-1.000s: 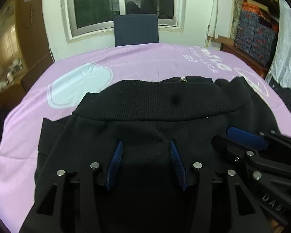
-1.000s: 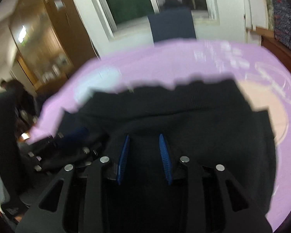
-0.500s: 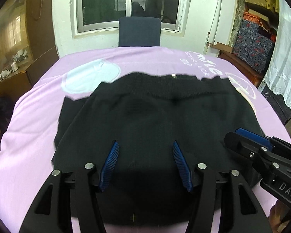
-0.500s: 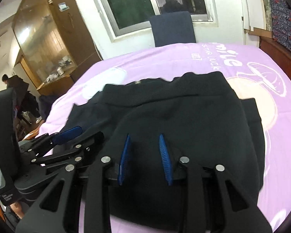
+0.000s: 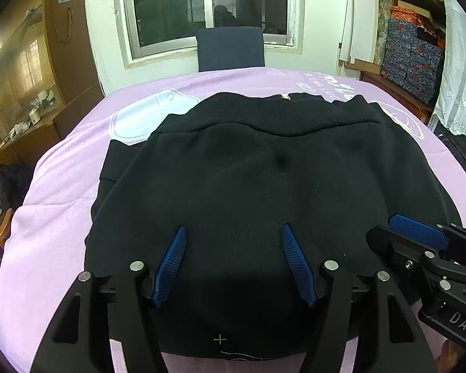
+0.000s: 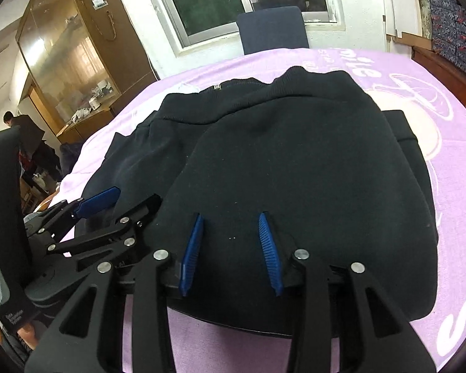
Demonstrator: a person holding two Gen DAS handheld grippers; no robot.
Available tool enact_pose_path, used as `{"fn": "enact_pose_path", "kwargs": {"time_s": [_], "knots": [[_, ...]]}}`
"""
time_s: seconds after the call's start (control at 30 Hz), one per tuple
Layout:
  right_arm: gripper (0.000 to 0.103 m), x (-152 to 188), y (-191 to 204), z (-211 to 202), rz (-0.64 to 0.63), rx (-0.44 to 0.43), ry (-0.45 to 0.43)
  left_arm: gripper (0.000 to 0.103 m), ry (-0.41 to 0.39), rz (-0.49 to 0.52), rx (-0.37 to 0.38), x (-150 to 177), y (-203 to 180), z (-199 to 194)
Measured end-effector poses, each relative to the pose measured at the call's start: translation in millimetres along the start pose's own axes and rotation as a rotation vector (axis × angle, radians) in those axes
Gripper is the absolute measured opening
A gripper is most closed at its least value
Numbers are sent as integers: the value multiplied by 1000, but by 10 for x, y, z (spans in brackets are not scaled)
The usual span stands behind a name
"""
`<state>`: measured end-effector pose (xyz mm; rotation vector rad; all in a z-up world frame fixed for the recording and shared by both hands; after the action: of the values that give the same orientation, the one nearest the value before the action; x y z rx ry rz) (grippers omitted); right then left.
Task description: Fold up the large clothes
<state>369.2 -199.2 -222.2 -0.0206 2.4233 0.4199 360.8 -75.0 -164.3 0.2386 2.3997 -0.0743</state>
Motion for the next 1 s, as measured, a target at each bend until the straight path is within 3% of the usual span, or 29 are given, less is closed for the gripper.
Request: {"fn": "enact_pose_path", "kwargs": {"time_s": [0.27, 0.4, 0.5, 0.6, 0.77, 0.9, 1.0], "knots": [[37, -35, -102, -213, 101, -87, -35, 61, -31, -71, 88, -96, 76, -256], [45, 110, -229, -552, 191, -133, -97, 61, -53, -82, 131, -159, 8, -385], [46, 301, -385, -707, 268, -141, -108, 62, 26, -41, 97, -46, -95, -152], [48, 456, -525, -783, 341, -136, -102, 64, 13, 1, 52, -23, -142, -94], [60, 632, -698, -807, 497, -176, -68, 65, 27, -28, 67, -34, -112, -100], [60, 754, -874, -814, 642, -183, -58, 62, 43, -99, 120, -131, -34, -177], [59, 752, -979, -780, 711, -161, -51, 59, 40, -129, 115, -227, 13, -165]]}}
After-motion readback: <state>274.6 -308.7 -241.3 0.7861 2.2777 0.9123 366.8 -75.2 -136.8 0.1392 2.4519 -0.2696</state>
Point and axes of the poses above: each gripper's, at about its wrist camera, not at the fingertips, and z roughly the way its jaws point, y to its left, x to its underside, the point moved 4 cm from there along z, roughly the way its jaws point, and after that the axes turned 2 degrees about x, right-handed, at the moved point
